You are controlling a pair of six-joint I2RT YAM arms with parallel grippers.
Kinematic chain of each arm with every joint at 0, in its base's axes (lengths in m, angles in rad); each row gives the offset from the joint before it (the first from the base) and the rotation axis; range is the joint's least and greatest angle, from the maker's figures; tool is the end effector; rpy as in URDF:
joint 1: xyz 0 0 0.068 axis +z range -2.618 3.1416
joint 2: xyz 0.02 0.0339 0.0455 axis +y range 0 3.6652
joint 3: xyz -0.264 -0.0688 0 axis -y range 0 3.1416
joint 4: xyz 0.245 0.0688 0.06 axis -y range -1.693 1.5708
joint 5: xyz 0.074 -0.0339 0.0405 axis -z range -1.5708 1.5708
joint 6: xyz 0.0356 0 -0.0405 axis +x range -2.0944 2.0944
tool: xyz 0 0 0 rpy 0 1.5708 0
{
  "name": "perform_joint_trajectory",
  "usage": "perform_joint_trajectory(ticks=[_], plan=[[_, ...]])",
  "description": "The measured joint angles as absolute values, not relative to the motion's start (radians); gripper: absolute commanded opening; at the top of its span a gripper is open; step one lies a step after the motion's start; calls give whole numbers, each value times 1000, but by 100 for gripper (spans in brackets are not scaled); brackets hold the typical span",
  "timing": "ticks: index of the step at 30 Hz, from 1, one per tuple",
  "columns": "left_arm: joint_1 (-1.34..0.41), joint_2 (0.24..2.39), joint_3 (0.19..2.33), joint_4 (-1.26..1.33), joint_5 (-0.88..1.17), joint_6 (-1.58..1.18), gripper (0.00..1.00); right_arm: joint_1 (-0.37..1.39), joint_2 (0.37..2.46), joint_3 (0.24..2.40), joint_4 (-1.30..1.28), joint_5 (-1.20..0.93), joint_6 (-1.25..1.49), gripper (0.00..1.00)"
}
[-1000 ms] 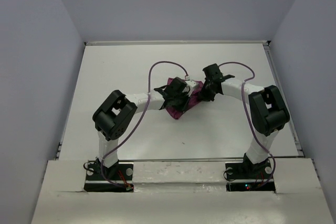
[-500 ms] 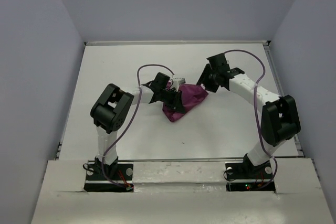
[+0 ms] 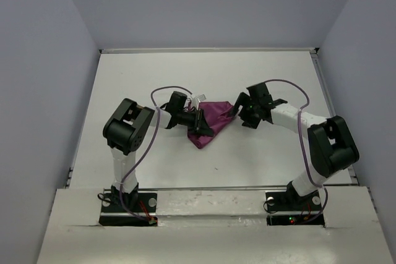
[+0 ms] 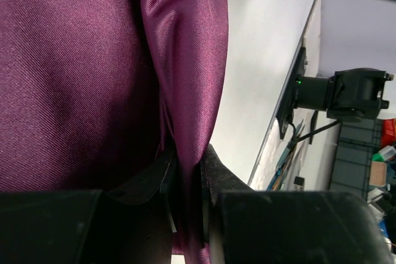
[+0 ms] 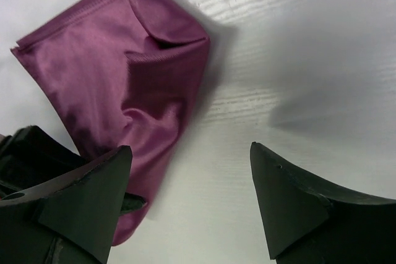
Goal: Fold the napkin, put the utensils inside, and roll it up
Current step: Roll the napkin at the center of the board.
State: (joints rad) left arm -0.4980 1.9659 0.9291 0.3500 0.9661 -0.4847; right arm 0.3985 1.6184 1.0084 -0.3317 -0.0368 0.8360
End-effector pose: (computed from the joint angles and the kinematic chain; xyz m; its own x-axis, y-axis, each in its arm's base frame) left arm 0.3118 -0.2029 0.1171 -0.8798 0.1769 -0.4412 0.4752 0.3142 -0.8218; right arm 0.3057 0.1301 0.1974 -0.8021 0.4668 -0.3724 0.2796 0.8446 0.4565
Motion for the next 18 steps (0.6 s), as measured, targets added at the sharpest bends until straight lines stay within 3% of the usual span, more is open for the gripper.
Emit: perform_joint_trajectory(ticks=[5,18], plan=[[-494,1970,895,430,992,-556,0,398,1610,883,-185,-136,880,84],[-482,2000,875,524,1034,-612,0,400,1682,841,49,-221,943,81]])
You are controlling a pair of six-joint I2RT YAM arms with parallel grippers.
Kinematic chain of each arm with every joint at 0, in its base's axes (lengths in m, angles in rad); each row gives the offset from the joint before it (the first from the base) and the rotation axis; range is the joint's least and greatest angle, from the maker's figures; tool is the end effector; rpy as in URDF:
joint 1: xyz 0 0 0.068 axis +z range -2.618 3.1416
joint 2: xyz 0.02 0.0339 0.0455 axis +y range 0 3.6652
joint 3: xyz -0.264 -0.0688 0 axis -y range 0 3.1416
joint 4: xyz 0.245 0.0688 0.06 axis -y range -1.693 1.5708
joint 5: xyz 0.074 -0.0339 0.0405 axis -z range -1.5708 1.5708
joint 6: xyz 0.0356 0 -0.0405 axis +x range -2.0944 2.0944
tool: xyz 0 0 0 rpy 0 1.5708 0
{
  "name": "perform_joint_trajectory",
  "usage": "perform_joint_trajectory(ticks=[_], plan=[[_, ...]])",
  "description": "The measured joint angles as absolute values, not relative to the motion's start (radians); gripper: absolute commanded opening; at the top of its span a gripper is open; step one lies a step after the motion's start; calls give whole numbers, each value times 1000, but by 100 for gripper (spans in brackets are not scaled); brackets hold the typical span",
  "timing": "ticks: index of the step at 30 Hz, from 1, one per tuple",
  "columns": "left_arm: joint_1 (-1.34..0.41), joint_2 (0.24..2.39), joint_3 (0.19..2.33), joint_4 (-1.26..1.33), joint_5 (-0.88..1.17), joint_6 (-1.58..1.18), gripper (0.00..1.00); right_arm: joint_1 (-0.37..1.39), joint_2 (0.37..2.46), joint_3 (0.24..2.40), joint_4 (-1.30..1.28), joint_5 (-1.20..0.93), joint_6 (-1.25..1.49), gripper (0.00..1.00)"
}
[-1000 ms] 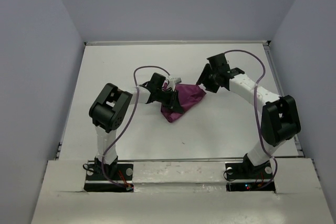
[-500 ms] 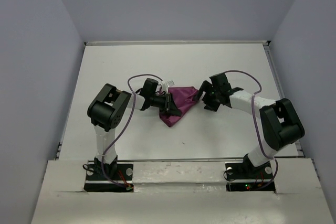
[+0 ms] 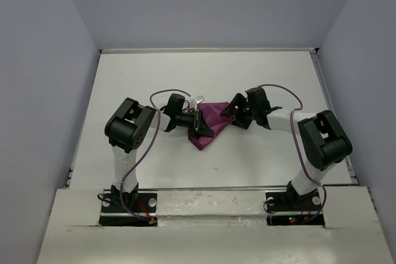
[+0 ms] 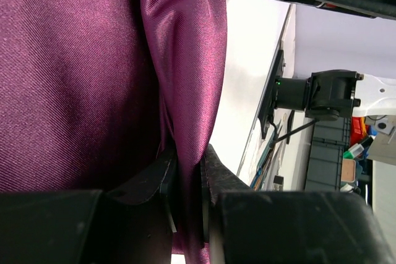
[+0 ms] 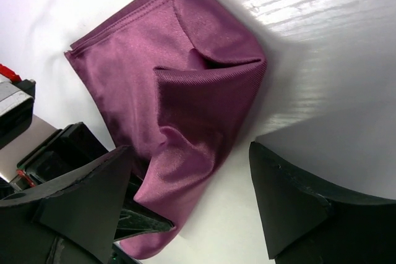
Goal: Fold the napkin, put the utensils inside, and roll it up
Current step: Roll the napkin at the center of the board.
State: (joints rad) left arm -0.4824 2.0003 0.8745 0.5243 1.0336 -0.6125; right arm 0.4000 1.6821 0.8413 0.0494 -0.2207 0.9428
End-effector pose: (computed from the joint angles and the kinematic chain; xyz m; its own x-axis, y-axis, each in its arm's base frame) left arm 0.3097 -0.1967 0.1060 -0.9074 0.1431 -0.3951 0.4195 0.2530 -0.8718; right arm 0.3045 0.1372 0.1560 -0.8071 0.5160 -0.2869 0.2237 0.7170 0.6602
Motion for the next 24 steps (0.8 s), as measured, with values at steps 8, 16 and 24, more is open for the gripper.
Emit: perform_joint_trajectory(ticks=[8,16,24], plan=[[-482,2001,863,536,1043,-616,0,406,1729,836,150,-244,986,63],[-474,2001,861,537,1043,-616,0,407,1768,836,188,-242,1002,34],[-474,2001,854,530,1036,-619,0,407,1787,836,186,-239,1002,1]])
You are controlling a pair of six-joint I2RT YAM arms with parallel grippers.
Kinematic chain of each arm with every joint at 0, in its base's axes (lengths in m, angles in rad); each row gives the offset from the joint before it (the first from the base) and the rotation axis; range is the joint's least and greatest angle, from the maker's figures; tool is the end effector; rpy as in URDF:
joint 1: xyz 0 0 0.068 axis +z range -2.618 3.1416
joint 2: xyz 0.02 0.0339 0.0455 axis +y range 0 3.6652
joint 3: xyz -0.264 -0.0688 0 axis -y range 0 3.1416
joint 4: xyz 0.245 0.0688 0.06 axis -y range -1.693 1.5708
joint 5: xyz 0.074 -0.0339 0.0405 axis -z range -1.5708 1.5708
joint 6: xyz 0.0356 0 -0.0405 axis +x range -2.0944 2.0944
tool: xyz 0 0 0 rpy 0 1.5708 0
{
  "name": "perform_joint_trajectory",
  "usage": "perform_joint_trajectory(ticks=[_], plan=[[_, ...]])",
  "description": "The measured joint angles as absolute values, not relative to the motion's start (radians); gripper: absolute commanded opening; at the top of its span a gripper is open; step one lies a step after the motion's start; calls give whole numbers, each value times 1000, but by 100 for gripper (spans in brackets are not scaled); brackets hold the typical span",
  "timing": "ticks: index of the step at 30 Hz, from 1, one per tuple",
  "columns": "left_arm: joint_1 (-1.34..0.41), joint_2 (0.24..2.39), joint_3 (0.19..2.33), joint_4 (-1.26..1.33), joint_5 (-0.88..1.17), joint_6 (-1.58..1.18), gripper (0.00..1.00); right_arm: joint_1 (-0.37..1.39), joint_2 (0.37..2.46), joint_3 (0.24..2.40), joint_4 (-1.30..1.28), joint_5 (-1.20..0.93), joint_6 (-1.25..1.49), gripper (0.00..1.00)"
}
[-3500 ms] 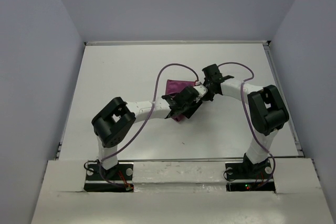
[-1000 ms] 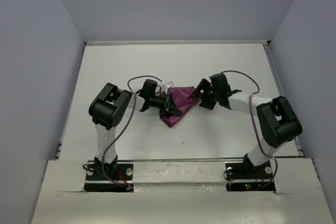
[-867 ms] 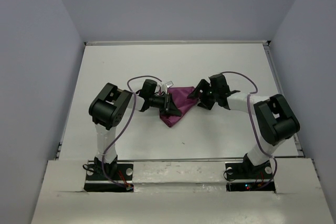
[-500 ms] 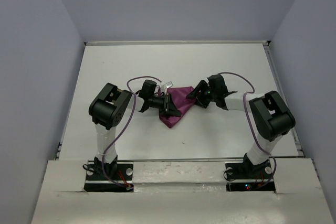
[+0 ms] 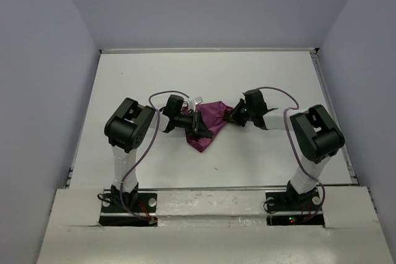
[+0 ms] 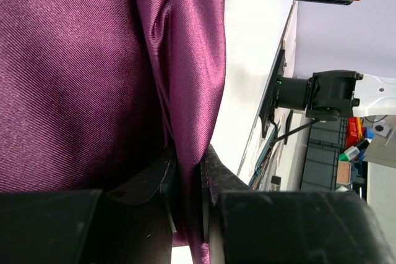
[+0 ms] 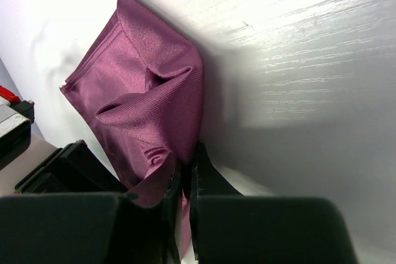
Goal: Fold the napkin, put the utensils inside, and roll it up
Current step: Roll the napkin at the center of the board.
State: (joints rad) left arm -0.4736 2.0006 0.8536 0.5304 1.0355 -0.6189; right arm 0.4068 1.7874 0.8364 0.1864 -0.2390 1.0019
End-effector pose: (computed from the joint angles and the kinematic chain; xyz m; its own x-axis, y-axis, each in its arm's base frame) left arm 0.3070 -0.1917 0.1015 -0.9164 0.1371 -0.3760 0.3996 0.2621 -0.8784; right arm 0.3147 0.1447 0.1316 -0.7985 0.5472 -0.2507 0.2440 0.6750 0.6963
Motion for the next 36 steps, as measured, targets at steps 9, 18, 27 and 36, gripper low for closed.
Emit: perform_joint_trajectory(ticks=[9,18,27,36], plan=[[-476,1985,867,467,1015,-565,33,407,1773,836,150,-197,999,1],[-482,1860,1024,149,844,-331,67,407,1742,905,-46,-128,960,1],[-567,1712,1121,-59,589,-122,71,417,1742,1038,-318,-50,958,1],[-817,1696,1104,-75,331,-75,74,418,1742,1081,-450,-28,973,1]])
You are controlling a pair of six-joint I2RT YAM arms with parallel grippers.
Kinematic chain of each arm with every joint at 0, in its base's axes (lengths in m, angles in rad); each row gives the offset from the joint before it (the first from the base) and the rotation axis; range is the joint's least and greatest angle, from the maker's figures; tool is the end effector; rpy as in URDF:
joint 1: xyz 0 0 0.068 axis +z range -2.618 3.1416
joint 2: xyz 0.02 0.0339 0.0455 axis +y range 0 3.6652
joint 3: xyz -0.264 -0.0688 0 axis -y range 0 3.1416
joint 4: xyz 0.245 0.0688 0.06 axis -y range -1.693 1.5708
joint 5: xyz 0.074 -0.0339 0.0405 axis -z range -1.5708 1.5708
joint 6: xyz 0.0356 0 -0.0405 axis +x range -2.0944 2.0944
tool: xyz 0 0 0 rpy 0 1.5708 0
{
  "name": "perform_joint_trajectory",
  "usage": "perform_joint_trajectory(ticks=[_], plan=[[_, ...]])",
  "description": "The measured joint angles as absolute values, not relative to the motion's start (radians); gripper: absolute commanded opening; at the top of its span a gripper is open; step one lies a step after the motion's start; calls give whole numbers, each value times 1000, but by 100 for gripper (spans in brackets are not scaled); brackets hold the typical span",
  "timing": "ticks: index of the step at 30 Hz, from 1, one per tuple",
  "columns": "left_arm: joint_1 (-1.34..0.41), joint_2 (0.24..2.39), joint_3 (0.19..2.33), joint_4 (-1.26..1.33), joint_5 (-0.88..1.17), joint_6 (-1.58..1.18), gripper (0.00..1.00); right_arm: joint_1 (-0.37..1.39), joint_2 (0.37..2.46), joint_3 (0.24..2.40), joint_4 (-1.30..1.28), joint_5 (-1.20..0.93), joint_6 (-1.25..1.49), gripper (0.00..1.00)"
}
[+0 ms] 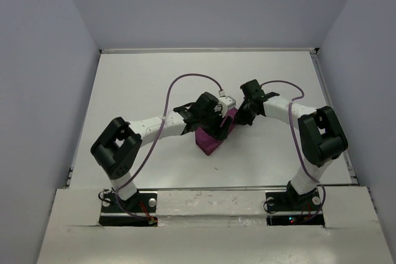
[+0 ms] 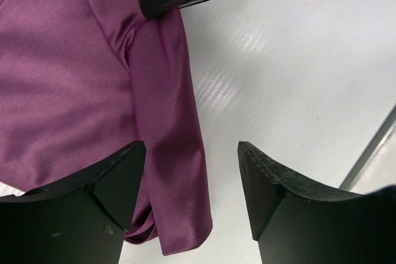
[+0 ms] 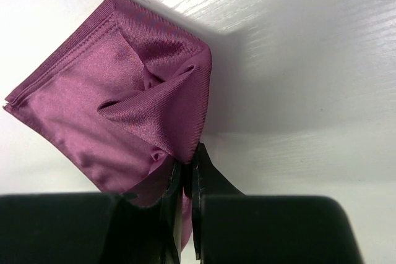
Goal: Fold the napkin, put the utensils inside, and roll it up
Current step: Roll the napkin at the center of the board.
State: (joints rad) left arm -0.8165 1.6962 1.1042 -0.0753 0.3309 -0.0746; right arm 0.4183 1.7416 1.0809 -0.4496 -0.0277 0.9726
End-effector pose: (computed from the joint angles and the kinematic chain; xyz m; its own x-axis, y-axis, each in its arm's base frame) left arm 0.2479 -0.2808 0.2219 -0.4870 0.4153 -0.7683 0.8300 0.4940 -0.2591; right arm 0.3138 0.1406 0.1725 -0.8058 0.5458 -0.2298 0.4414 0.8123 0.3812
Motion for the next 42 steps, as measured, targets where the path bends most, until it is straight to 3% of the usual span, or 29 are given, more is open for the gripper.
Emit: perform_joint_trajectory(ticks=[10,42], plan=[[-914,1724,1096,-48,99,-61,72,419,1742,1086,-468,-25,978,1],[-972,1817,1140,-64,-56,-43,70,419,1742,1090,-468,-25,995,1]])
